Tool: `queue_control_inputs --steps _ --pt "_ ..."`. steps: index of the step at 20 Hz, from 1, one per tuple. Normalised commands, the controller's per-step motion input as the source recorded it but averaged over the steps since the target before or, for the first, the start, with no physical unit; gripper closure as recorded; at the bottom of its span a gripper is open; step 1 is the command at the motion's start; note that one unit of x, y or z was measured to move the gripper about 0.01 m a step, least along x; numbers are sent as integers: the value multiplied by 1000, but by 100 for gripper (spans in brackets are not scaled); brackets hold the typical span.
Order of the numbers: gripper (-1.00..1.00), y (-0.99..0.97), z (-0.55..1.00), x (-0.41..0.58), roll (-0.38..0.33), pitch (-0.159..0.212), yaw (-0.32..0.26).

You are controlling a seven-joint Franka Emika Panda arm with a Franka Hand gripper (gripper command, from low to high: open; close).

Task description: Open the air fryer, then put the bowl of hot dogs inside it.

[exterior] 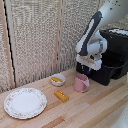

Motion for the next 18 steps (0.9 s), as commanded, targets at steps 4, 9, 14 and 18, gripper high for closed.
queue_control_inputs --steps 4,9,14,18 --pt "-100 164 97 -6 -6 12 -38" --pt "-100 201 678 0 0 4 -50" --pt "-100 232 877 33 -43 5 -25" --pt "-100 284 714 141 -25 0 11"
